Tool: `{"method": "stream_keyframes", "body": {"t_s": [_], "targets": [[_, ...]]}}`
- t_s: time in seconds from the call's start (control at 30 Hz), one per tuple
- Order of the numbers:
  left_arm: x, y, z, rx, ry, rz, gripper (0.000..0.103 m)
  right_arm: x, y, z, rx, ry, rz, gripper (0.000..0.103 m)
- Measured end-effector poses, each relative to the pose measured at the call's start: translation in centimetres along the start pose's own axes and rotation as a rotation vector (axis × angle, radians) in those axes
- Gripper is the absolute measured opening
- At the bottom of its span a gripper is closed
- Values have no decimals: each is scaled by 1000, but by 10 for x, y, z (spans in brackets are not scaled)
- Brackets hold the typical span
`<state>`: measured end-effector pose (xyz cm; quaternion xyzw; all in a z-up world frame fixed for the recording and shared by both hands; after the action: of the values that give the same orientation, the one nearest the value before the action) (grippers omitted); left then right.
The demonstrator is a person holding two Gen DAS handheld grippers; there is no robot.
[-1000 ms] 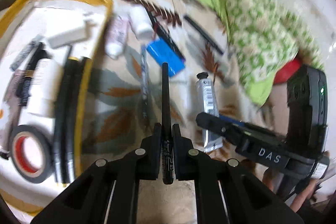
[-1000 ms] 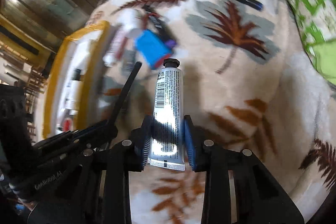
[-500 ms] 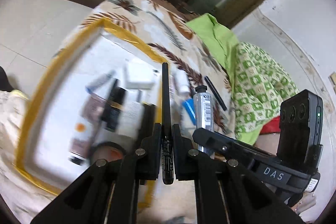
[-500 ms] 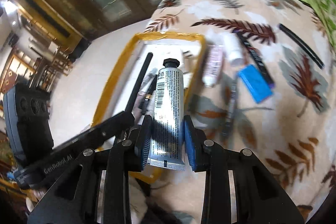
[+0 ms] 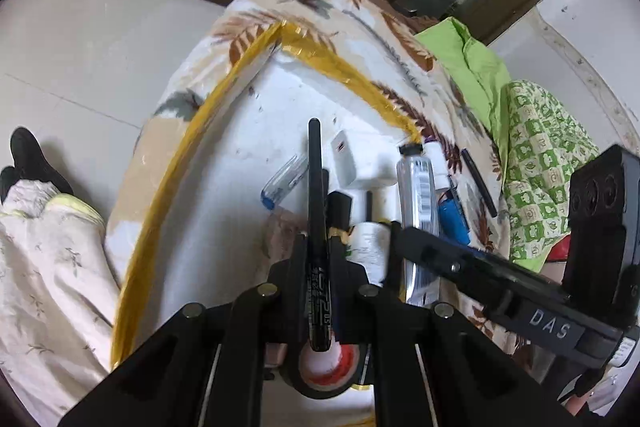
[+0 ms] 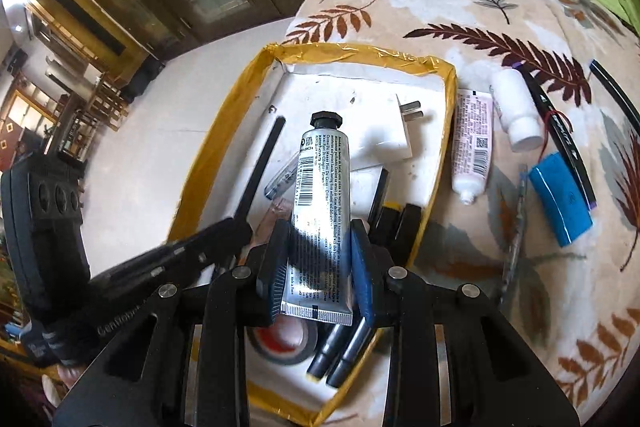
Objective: Organize objects
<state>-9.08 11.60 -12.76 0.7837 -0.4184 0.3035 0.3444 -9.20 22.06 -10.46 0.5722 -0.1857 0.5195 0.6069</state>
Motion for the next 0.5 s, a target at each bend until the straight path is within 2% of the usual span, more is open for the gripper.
{"method": "stream_keyframes", "body": {"t_s": [0.23, 0.4, 0.5], "targets": [[-10, -4, 9, 13, -7, 28, 8, -23, 0, -10, -16, -39, 32, 30], [-16, -4, 11, 20, -8, 47, 8, -27, 6, -9, 7, -79, 21, 30], [-15, -4, 12, 25, -14, 48, 8, -30, 9, -9, -5, -71, 22, 30]]}}
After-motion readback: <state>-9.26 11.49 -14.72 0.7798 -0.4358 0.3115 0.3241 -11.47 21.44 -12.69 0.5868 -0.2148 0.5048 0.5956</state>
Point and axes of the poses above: each gripper's, at about its wrist camera, not at the fingertips, and x roughly against the way its jaws point, z to its left, y to its top, the point moved 9 cm from there along -x, roughly the way its jaws point, and after that the axes turned 14 degrees about x, right-handed, at the moved point
